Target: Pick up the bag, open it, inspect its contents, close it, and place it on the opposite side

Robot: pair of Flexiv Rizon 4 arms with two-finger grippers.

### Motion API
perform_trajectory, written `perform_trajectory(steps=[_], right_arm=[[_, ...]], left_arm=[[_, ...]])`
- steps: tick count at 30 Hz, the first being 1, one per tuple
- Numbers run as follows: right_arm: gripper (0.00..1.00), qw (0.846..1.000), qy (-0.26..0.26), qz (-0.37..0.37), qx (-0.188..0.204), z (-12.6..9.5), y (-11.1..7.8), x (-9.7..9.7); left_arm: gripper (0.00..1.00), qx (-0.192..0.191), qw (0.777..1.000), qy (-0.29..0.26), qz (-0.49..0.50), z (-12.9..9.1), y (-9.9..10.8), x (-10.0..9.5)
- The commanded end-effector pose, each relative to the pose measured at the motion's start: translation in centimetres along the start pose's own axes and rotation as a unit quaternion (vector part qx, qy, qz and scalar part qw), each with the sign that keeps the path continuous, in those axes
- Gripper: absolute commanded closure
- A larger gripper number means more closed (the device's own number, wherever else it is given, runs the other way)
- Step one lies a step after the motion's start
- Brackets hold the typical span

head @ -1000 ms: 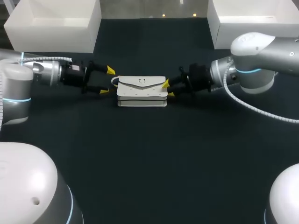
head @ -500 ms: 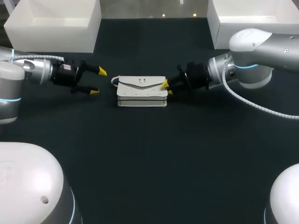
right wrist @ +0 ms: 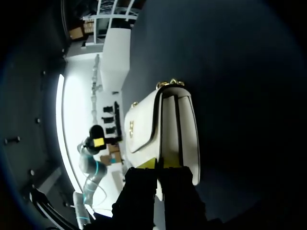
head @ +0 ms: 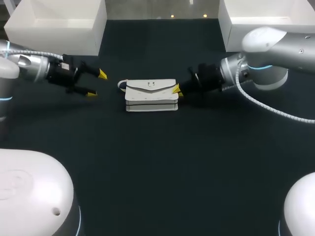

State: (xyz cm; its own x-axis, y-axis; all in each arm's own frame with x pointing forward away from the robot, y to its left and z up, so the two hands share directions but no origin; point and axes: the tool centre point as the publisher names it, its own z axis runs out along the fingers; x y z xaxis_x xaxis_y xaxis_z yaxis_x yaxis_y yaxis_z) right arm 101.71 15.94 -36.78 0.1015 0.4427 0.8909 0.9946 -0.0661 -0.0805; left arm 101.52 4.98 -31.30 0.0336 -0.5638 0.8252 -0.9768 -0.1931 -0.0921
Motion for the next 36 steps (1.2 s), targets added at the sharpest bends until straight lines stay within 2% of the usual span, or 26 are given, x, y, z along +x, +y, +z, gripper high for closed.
perform_trajectory(steps=[1,4,8,14,19,36], right_arm=[[1.00,1.000,0.000,-0.002,0.001,-1.8,-0.1,-0.2],[1.00,1.000,-0.001,-0.004,-0.001,-2.7,-0.1,-0.5],[1.00,1.000,0.001,-0.007,-0.001,-4.2,0.1,-1.2],[1.00,1.000,-0.007,-0.010,-0.008,-7.2,0.4,-2.3],[1.00,1.000,-0.015,-0.012,-0.018,-9.5,0.6,-3.0],[1.00,1.000,-0.015,-0.012,-0.018,-9.5,0.6,-3.0]], left_arm=[[0.00,-0.042,0.999,-0.028,0.017,-1.4,-1.3,-0.1],[0.00,-0.069,0.995,-0.054,0.044,-2.0,-1.4,-0.2],[0.00,-0.103,0.990,-0.063,0.078,-2.9,-1.7,-0.4],[0.00,-0.133,0.979,-0.104,0.113,-4.3,-2.4,-1.1],[0.00,-0.140,0.971,-0.148,0.126,-5.9,-3.1,-1.1],[0.00,-0.146,0.968,-0.159,0.130,-6.2,-3.1,-1.0]])
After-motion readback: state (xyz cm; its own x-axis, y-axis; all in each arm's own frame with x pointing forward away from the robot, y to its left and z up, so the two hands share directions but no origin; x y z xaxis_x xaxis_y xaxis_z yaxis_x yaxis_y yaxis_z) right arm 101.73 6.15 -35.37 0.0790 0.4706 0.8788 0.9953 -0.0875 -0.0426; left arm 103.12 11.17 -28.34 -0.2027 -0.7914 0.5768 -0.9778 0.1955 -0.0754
